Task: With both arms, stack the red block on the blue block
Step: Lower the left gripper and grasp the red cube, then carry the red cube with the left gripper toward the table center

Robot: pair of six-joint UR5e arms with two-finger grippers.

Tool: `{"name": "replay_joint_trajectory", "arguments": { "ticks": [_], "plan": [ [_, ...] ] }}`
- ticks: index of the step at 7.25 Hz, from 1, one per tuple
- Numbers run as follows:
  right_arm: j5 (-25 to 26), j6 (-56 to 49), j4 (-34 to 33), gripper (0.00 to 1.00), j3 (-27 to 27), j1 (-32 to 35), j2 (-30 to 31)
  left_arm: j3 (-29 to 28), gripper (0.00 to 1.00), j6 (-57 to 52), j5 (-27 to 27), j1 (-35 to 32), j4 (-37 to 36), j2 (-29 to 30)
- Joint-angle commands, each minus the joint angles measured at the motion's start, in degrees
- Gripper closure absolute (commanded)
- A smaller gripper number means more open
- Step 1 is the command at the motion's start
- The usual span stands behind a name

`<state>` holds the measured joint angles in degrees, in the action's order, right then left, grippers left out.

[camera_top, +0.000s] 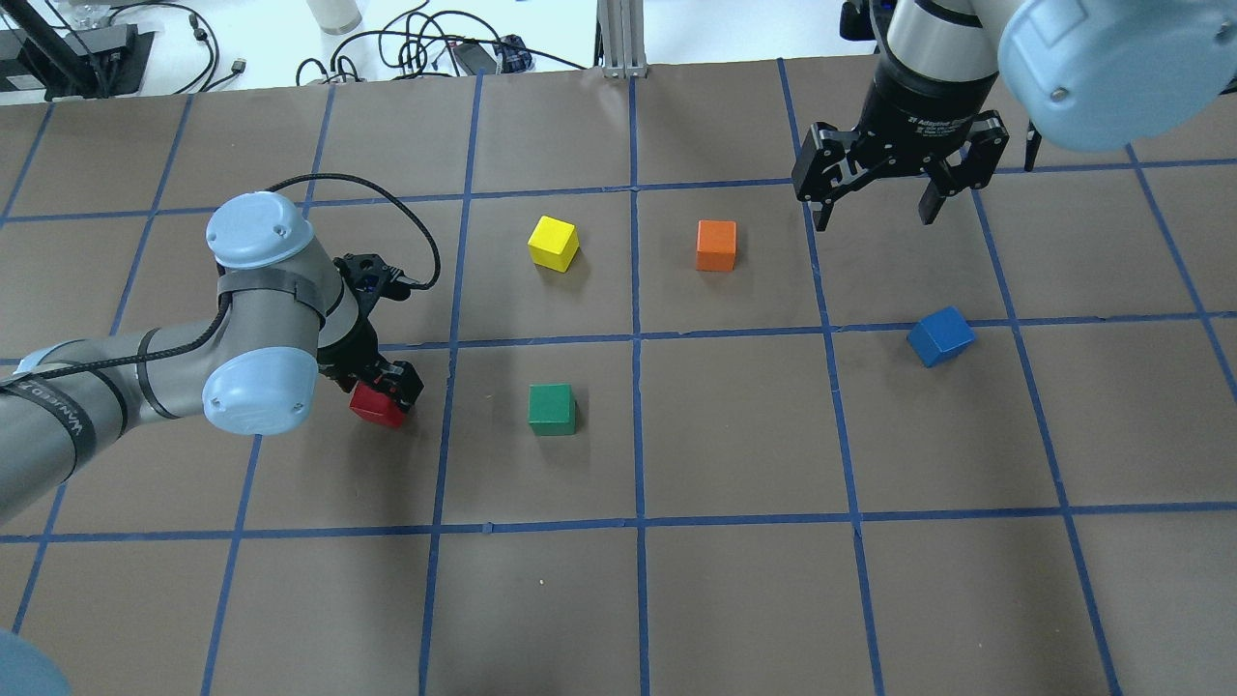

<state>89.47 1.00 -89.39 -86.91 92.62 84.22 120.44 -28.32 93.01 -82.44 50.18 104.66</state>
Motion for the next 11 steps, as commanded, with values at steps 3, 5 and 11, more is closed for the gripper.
{"name": "replay_joint_trajectory", "arguments": {
  "ticks": [3,5,11],
  "plan": [
    [0.0,0.0,0.0,0.0,0.0,0.0,0.0,-0.1,0.84,5.2,3.3,-0.3,-2.4,-0.9],
    [0.0,0.1,0.1,0.0,0.0,0.0,0.0,-4.0,0.87,15.6,1.5,-2.6,-0.8,-1.7],
    [0.1,0.1,0.0,0.0,0.1,-0.1,0.1,-27.5,0.89,41.7,-8.2,-20.4,15.4,7.0]
  ]
}}
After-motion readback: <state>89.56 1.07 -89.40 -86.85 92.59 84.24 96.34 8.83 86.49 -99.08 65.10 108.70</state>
